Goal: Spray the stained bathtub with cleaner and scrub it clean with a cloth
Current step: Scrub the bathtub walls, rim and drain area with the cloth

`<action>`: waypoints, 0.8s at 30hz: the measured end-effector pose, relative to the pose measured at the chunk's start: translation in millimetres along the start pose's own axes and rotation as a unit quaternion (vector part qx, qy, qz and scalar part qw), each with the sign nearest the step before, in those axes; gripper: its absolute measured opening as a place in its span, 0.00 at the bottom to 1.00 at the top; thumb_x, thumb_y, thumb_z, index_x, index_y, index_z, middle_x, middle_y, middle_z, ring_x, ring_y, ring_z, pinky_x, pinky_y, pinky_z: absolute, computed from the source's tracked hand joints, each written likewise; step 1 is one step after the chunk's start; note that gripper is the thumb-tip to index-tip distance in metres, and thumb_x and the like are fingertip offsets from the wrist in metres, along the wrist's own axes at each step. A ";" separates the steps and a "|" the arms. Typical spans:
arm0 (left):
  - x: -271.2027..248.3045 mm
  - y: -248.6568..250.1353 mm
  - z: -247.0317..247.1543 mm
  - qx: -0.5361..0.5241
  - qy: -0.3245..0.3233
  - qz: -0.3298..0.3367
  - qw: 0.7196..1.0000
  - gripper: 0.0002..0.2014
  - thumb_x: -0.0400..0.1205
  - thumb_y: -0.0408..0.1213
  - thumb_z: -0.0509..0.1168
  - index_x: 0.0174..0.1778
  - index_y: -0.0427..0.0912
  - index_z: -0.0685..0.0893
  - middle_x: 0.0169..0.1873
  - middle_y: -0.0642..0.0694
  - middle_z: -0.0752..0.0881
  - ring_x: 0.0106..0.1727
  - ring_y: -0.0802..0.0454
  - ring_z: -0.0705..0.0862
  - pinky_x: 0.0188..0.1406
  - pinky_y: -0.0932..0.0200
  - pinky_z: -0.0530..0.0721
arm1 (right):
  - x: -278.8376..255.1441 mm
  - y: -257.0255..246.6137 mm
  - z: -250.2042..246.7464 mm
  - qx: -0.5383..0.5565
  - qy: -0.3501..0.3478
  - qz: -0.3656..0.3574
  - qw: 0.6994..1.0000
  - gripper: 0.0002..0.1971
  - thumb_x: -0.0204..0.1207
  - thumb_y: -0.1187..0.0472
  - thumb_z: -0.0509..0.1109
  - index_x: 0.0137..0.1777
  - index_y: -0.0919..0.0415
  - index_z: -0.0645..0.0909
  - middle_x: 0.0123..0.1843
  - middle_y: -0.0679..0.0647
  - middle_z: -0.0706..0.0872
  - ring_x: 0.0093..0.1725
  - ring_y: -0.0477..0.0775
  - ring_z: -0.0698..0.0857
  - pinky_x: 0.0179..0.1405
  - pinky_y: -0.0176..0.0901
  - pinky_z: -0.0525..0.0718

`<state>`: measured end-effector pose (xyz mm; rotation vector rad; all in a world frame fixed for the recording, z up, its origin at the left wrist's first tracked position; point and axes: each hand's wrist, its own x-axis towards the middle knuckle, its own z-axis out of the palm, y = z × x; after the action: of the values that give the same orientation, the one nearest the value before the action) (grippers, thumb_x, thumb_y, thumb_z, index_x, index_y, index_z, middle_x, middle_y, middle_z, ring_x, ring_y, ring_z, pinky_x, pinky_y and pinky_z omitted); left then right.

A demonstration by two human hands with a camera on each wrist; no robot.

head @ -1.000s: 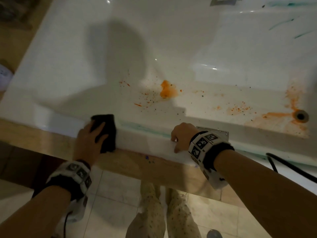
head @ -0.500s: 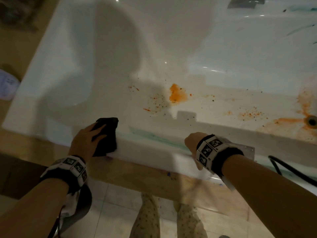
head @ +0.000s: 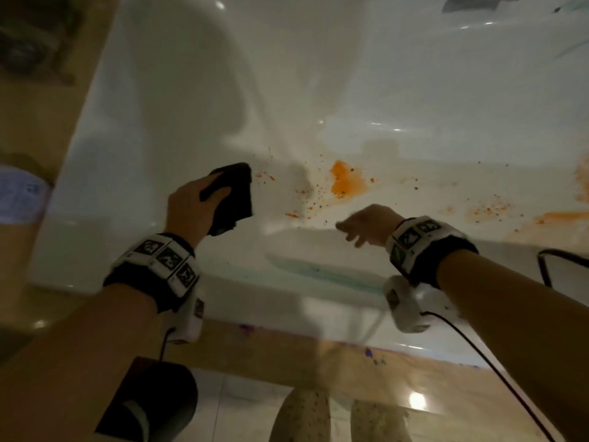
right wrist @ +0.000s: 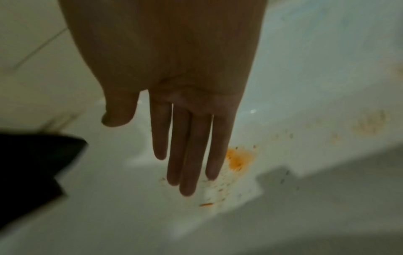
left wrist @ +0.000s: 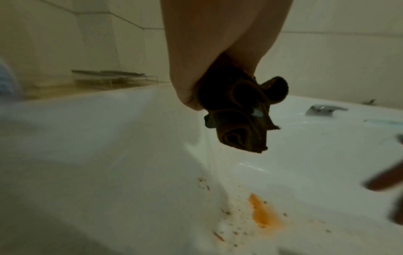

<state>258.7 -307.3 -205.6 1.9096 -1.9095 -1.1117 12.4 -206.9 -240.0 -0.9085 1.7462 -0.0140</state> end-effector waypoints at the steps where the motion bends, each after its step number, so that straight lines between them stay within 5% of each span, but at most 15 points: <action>1: -2.7 4.5 5.2 -0.045 -0.003 -0.008 0.999 0.19 0.83 0.37 0.63 0.71 0.41 0.78 0.66 0.40 0.81 0.65 0.45 0.80 0.66 0.60 0.75 | 0.5 -8.3 2.5 0.105 -0.016 -0.002 0.994 0.25 0.79 0.43 0.61 0.63 0.63 0.82 0.58 0.58 0.88 0.53 0.57 0.87 0.59 0.50 0.83; 4: -16.3 18.7 26.0 -0.144 -0.035 -0.027 0.989 0.18 0.82 0.35 0.65 0.69 0.40 0.79 0.61 0.43 0.83 0.57 0.50 0.82 0.56 0.65 0.79 | 1.2 -28.5 8.4 0.289 -0.078 -0.023 0.954 0.31 0.78 0.37 0.55 0.67 0.62 0.77 0.58 0.59 0.87 0.55 0.58 0.87 0.60 0.53 0.84; 8: -38.1 29.8 65.7 -0.173 -0.129 -0.013 0.976 0.19 0.79 0.41 0.67 0.68 0.46 0.81 0.58 0.45 0.87 0.59 0.46 0.86 0.63 0.50 0.82 | 6.5 -39.4 15.0 0.310 -0.093 -0.043 0.945 0.26 0.75 0.42 0.65 0.69 0.56 0.75 0.68 0.56 0.81 0.64 0.59 0.82 0.64 0.58 0.81; 11: -48.7 29.8 82.5 -0.170 -0.182 -0.029 0.968 0.25 0.79 0.41 0.67 0.74 0.49 0.75 0.64 0.46 0.83 0.64 0.48 0.82 0.68 0.52 0.79 | 12.7 -29.5 8.1 0.194 -0.026 -0.061 0.979 0.26 0.75 0.50 0.71 0.71 0.57 0.72 0.70 0.54 0.76 0.69 0.58 0.76 0.64 0.49 0.75; 15: -57.2 27.7 96.1 -0.121 -0.244 -0.007 0.962 0.26 0.80 0.29 0.66 0.74 0.46 0.74 0.64 0.44 0.83 0.64 0.50 0.82 0.70 0.54 0.77 | 12.6 -9.4 -9.1 0.050 -0.013 -0.059 0.997 0.18 0.72 0.55 0.74 0.58 0.61 0.76 0.58 0.57 0.79 0.59 0.57 0.78 0.58 0.47 0.77; 19: -58.2 36.0 99.7 -0.053 -0.256 0.021 0.965 0.21 0.82 0.30 0.64 0.71 0.49 0.77 0.62 0.48 0.83 0.60 0.55 0.82 0.56 0.72 0.75 | 4.3 9.1 -24.3 0.034 -0.025 -0.058 0.997 0.21 0.72 0.64 0.73 0.64 0.63 0.74 0.60 0.61 0.81 0.56 0.61 0.81 0.58 0.51 0.81; 24: -53.3 19.6 94.6 0.148 -0.284 0.030 0.947 0.19 0.85 0.38 0.60 0.73 0.48 0.74 0.73 0.46 0.75 0.72 0.50 0.74 0.70 0.59 0.70 | -22.7 49.5 -47.0 -0.271 -0.057 -0.048 0.960 0.21 0.81 0.58 0.61 0.72 0.60 0.67 0.64 0.62 0.79 0.62 0.62 0.79 0.59 0.51 0.75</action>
<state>190.7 -227.5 -239.7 1.7769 -2.5422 -1.5630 -51.9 -178.5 -224.9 -1.3602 1.6203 0.4649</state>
